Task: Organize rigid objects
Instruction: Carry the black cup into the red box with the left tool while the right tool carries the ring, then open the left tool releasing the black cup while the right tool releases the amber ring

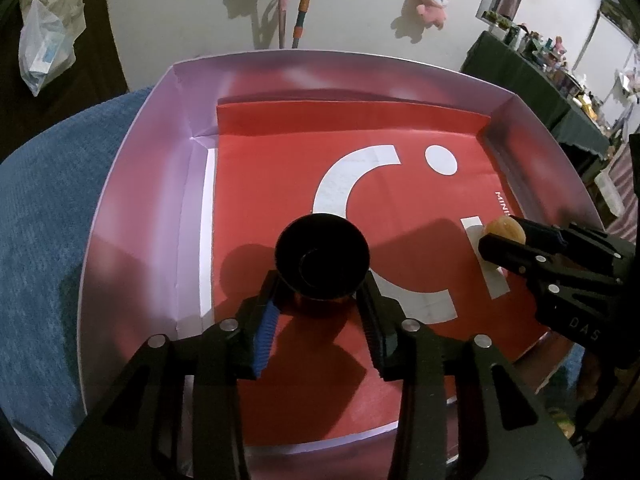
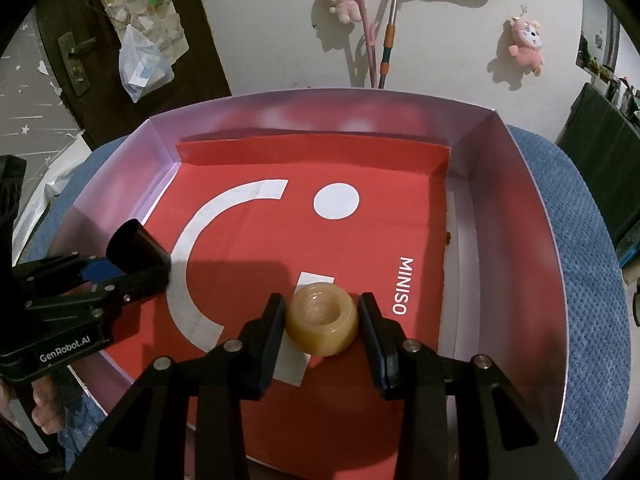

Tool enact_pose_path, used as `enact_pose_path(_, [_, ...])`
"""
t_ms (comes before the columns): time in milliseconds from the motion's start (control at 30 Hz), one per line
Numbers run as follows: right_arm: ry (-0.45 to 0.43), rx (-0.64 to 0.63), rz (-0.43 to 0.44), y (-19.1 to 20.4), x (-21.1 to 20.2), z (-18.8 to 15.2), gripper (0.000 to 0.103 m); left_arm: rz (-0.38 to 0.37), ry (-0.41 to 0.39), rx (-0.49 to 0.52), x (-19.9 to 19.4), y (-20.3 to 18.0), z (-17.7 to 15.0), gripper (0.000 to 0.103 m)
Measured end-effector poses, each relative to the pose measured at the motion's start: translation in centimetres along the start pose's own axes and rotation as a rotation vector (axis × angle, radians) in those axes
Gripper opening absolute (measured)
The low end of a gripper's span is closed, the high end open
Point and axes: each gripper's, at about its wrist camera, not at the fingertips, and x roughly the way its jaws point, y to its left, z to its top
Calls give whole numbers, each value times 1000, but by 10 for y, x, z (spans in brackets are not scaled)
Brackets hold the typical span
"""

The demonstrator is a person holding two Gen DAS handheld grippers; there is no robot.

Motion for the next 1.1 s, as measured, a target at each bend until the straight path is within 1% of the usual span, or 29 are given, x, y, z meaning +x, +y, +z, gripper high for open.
enact_pose_path(67, [-1,2,2,0,0,0,41,2,-3,1,0,0,1,46])
enact_pose_path(100, [-2,0,2,0,0,0,41,7,-8,-1,-1,0,1,52])
enact_pose_path(133, [-3,0,2,0,-1,0,41,5,-14,-3,-2,0,0,54])
enact_pose_path(200, [-8,0,5,1,-2,-1,41,0,-21,-6,-4,0,1,54])
enact_pose_path(333, [-31,-8,5,2,-10,-2,53,21,-35,8,-6,-3,0,56])
enact_pose_path(533, [-61,-3,20,0,-23,-5,53,43,-75,44,-15,-13,-2,68])
enact_pose_path(633, [-75,-8,23,1,-30,-7,57,64,-88,62,-20,-17,-2,69])
enact_pose_path(800, [-93,-9,37,2,-40,-12,60,64,-102,55,-28,-16,-3,69])
enact_pose_path(900, [-113,-3,57,3,-50,-16,63,64,-116,53,-34,-17,-4,69])
enact_pose_path(1000, [-130,-3,73,5,-59,-19,68,68,-133,56,-41,-18,-7,69])
enact_pose_path(1067, [-147,-4,65,6,-66,-21,79,69,-145,56,-46,-19,-10,69])
enact_pose_path(1100, [-159,-4,65,7,-70,-23,80,68,-153,55,-50,-20,-11,71])
